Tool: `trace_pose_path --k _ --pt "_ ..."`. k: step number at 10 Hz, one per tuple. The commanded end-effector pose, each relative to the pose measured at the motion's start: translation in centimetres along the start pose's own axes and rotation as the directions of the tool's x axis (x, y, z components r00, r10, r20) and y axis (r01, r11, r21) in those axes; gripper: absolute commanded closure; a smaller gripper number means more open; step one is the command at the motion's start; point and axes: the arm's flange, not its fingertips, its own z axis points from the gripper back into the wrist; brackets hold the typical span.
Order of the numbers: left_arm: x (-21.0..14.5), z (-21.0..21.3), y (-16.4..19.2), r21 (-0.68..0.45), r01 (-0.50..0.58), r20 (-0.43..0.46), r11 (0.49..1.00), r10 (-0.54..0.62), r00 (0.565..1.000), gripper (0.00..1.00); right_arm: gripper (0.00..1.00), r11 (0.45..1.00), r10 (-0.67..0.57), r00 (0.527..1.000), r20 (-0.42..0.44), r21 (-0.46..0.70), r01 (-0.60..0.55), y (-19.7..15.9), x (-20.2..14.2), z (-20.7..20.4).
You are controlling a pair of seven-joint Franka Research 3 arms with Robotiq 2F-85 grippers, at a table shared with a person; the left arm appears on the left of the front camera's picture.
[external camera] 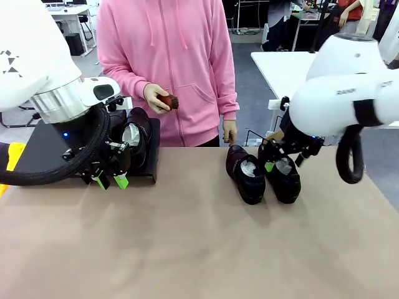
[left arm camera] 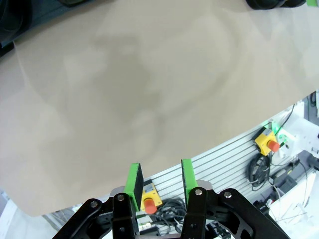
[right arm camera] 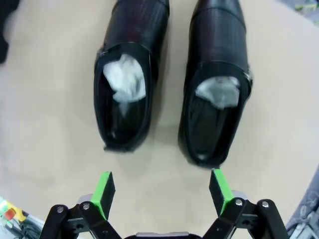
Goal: Organize the shoes by placing them on the stand.
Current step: Pick up one Shoe and place it in the middle of the table.
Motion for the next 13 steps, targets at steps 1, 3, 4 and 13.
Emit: trace_pose_path --k 1,3,4,13 --pt "-0.1 0.0 0.0 -0.012 -0.012 0.011 1.0 0.012 1.0 0.56 0.0 0.999 -0.013 1.0 -0.008 -0.048 0.012 1.1 3.4 -1.1" --pt "-0.1 0.0 0.0 -0.012 -0.012 0.011 1.0 0.012 1.0 0.56 0.0 0.997 -0.068 0.998 0.003 -0.041 0.068 1.4 5.0 -1.7" --pt "-0.1 0.0 0.0 -0.012 -0.012 0.011 1.0 0.012 1.0 0.56 0.09 0.997 -0.082 0.996 0.025 -0.006 0.082 1.6 5.2 -1.7" --pt "-0.1 0.0 0.0 -0.012 -0.012 0.011 1.0 0.012 1.0 0.56 0.38 0.991 -0.128 0.992 -0.005 -0.041 0.127 1.6 7.2 -7.0"
